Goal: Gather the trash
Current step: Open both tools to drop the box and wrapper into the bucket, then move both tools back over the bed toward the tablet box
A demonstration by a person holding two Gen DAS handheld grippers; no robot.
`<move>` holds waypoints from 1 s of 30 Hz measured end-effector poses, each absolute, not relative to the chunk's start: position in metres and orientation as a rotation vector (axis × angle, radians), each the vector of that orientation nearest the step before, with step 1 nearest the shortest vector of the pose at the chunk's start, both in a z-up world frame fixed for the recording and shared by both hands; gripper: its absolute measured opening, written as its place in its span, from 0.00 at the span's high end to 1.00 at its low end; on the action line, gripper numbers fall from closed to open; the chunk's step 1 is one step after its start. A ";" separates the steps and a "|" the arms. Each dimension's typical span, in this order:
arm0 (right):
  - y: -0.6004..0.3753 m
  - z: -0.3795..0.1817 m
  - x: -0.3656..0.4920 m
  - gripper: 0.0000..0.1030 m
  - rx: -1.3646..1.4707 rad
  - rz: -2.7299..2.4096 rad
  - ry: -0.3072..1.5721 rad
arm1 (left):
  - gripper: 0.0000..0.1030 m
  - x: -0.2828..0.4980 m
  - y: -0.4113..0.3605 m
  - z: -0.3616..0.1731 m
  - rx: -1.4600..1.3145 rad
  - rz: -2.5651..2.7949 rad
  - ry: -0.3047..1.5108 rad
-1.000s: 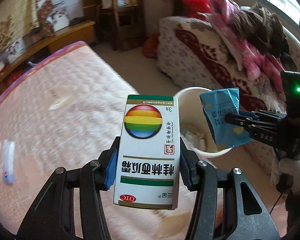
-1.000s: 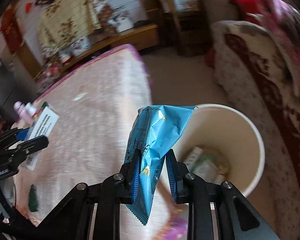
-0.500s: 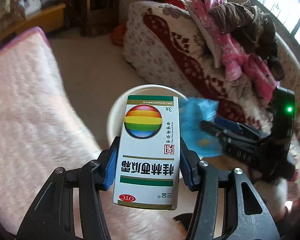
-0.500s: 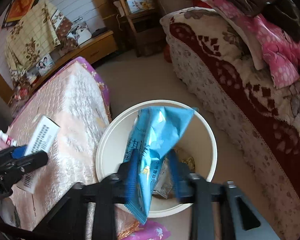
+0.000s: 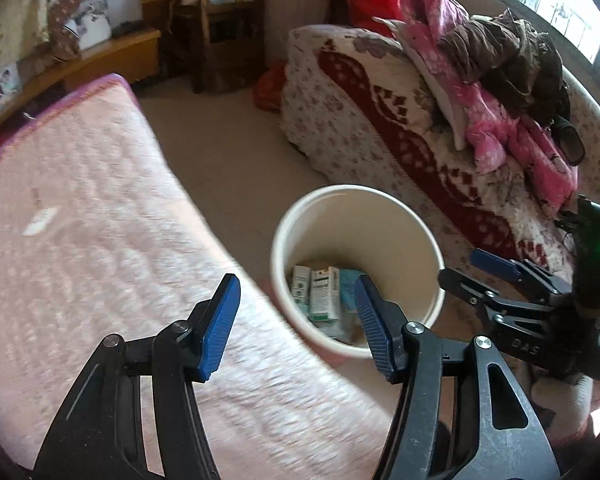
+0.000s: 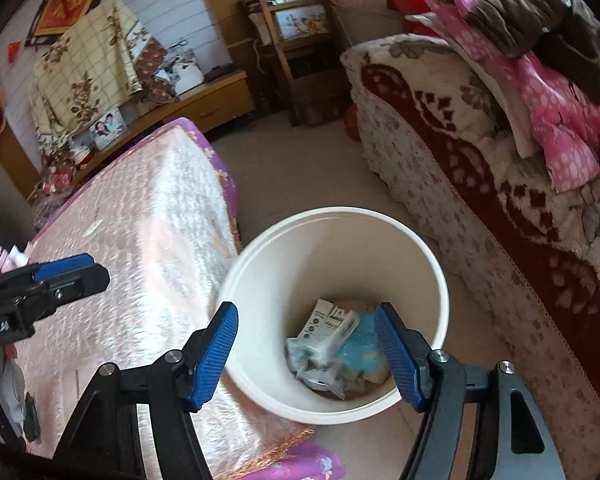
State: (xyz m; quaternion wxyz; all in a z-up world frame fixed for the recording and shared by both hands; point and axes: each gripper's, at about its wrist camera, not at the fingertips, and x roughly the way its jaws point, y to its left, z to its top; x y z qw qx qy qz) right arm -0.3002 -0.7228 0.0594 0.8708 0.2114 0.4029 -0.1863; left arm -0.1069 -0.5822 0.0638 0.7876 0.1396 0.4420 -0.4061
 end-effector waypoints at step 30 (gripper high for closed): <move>-0.371 0.059 -0.195 0.32 0.233 0.363 1.028 | 0.44 0.042 -0.212 0.041 0.105 -0.318 1.020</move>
